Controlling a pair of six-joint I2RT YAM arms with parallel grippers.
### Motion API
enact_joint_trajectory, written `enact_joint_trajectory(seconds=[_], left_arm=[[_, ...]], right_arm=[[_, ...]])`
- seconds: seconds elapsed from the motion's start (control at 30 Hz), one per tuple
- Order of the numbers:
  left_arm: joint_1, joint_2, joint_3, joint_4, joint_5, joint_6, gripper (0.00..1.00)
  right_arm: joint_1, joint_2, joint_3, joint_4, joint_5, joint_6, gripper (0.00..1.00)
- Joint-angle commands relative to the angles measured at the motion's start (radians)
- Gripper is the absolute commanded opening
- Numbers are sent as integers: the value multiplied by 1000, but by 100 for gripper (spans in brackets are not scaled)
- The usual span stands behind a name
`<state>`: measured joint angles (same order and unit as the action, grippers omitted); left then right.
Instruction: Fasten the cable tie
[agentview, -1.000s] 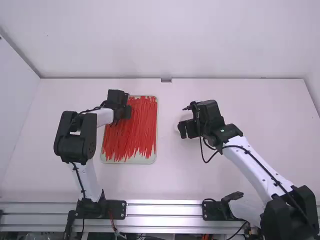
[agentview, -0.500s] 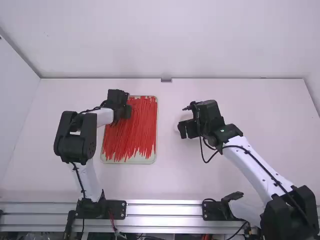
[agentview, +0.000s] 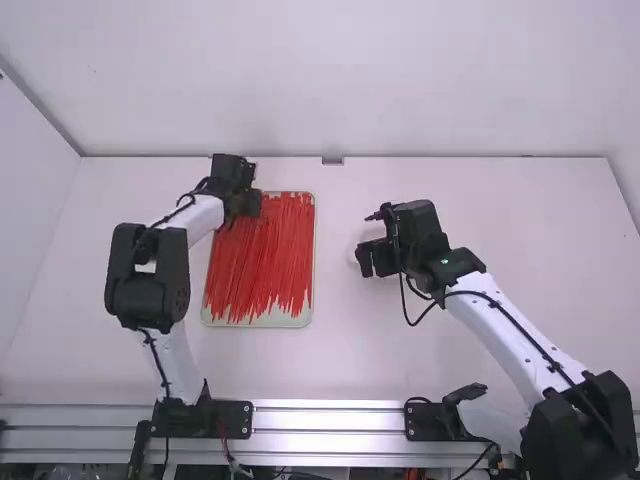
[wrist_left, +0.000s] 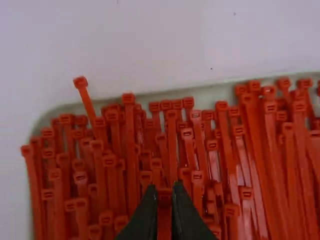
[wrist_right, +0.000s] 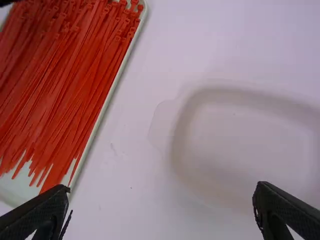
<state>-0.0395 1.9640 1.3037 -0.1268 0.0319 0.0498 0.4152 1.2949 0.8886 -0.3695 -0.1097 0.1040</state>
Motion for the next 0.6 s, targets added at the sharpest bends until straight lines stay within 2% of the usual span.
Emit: enact_joint_trajectory(seconds=[0.0,0.3,0.5,0.57], left_arm=[[0,-87,25,-24,1,10,2],[-14,-343,-18,-105,1,10,2],[-16,-564,-136,-80,5,4,2],[-19,-677,-222,-36,5,-10,2]], right_arm=[[5,6,2,0,-2,5,98],[5,6,2,10,-2,4,98],[5,6,2,18,-3,4,98],[5,6,2,20,-3,5,98]])
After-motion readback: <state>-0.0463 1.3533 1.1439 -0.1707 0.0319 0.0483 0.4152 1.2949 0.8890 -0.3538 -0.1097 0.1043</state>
